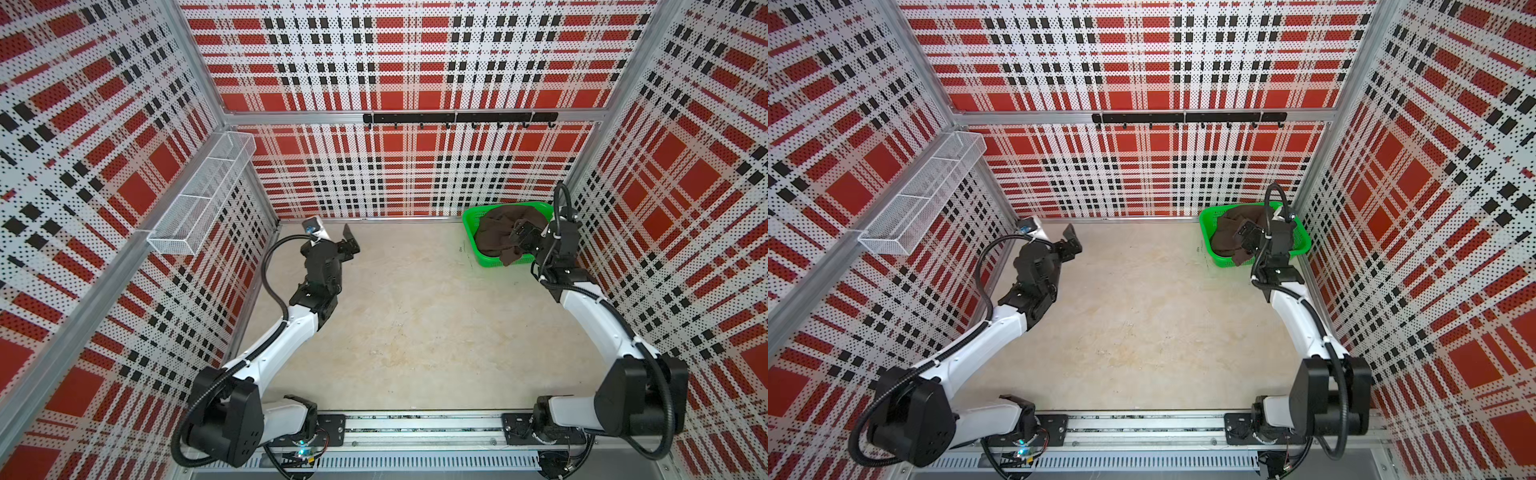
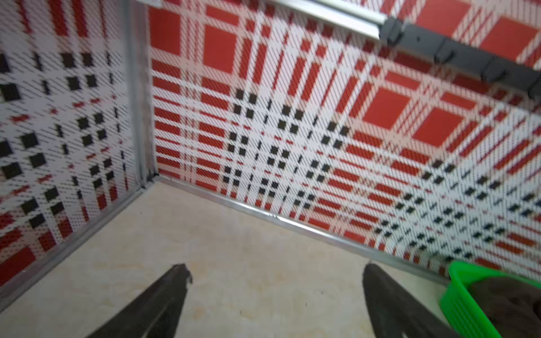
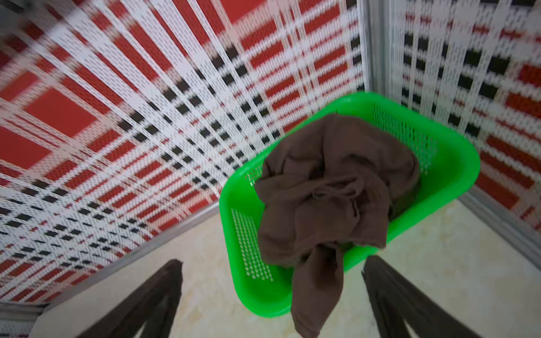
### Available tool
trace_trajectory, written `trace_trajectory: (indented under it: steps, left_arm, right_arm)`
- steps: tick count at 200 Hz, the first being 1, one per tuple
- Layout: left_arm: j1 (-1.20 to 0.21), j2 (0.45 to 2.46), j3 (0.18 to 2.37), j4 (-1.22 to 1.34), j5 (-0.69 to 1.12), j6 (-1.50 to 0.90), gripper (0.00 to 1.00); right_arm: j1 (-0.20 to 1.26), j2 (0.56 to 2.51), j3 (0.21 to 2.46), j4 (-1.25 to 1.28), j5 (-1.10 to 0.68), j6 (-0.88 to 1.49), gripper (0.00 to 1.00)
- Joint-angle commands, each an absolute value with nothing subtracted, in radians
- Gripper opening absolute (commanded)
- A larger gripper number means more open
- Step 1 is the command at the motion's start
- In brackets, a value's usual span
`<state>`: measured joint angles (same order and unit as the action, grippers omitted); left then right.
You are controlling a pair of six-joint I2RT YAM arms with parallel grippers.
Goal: Fold and stack the trousers
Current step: Pick up the trousers from the basket.
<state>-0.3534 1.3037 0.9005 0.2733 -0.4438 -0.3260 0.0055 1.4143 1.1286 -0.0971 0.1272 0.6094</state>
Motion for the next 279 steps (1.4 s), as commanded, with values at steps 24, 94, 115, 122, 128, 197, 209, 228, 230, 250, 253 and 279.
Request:
trace_trajectory:
  steps: [24,94,115,122,128,197,209,228,230,250,253,279]
  left_arm:
    - [-0.486,1.448,1.002,0.023,-0.366,-0.401,1.0]
    - [-0.541,1.565,1.073,-0.021,-0.299,-0.426,0.98]
    - [-0.544,1.577,1.083,-0.032,-0.299,-0.415,0.98]
    - [-0.543,1.581,1.086,-0.037,-0.3,-0.41,0.98]
    - [-0.544,1.586,1.089,-0.041,-0.303,-0.405,0.98]
    - [-0.546,1.608,1.114,-0.063,-0.323,-0.374,0.98]
    - [-0.546,1.609,1.112,-0.064,-0.324,-0.374,0.98]
    - [-0.546,1.611,1.112,-0.069,-0.325,-0.374,0.98]
    - [-0.546,1.612,1.113,-0.069,-0.325,-0.374,0.98]
    - [-0.545,1.612,1.113,-0.072,-0.332,-0.374,0.98]
    - [-0.545,1.614,1.113,-0.073,-0.333,-0.361,0.98]
    - [-0.545,1.618,1.118,-0.075,-0.335,-0.348,0.98]
  right_arm:
    - [-0.089,1.651,1.407,-0.437,0.055,0.721,1.0]
    - [-0.179,1.942,1.711,-0.555,-0.022,0.723,1.0]
    - [-0.197,2.009,1.771,-0.572,-0.078,0.726,1.0]
    - [-0.2,2.028,1.79,-0.578,-0.089,0.725,1.0]
    - [-0.202,2.044,1.806,-0.582,-0.096,0.724,1.0]
    - [-0.209,2.188,1.932,-0.622,-0.168,0.742,1.0]
    - [-0.208,2.22,1.96,-0.631,-0.178,0.751,1.0]
    - [-0.207,2.272,2.009,-0.642,-0.187,0.768,1.0]
    - [-0.207,2.277,2.013,-0.643,-0.187,0.771,1.0]
    - [-0.194,2.341,2.099,-0.673,-0.173,0.78,1.0]
    - [-0.192,2.352,2.116,-0.679,-0.171,0.78,1.0]
    - [-0.17,2.453,2.243,-0.727,-0.166,0.793,1.0]
